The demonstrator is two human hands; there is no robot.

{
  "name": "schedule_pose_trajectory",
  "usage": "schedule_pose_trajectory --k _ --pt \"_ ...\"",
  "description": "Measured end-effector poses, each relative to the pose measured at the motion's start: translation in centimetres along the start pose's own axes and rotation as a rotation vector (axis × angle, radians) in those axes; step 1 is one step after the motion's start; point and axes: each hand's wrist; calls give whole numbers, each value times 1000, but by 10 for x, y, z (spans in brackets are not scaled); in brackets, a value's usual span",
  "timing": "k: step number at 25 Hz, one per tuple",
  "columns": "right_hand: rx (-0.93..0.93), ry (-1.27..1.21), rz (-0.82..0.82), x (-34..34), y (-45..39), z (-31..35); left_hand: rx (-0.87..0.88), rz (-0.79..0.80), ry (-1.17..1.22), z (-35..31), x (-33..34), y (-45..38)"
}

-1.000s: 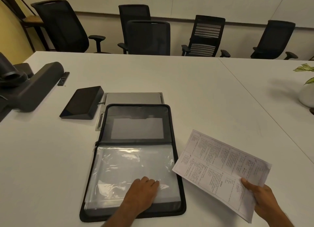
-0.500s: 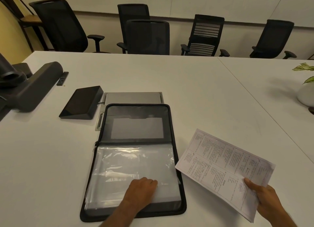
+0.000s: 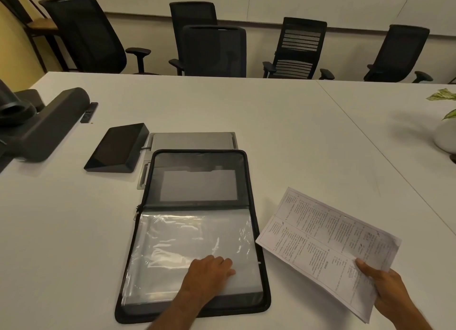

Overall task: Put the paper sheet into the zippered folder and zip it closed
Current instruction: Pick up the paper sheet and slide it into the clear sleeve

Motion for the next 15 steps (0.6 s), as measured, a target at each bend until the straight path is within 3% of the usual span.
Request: schedule_pose_trajectory --k 8,15 --pt "-2 27 -2 3 1 2 -21 51 34 -13 1 -2" --pt "-7 55 10 6 6 1 125 -161 54 -20 -18 7"
Point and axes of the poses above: each hand's wrist, its own y-axis away from the middle knuckle, its own x-axis out of the palm, z = x × y, and after that the axes turned 3 degrees about z, right-handed
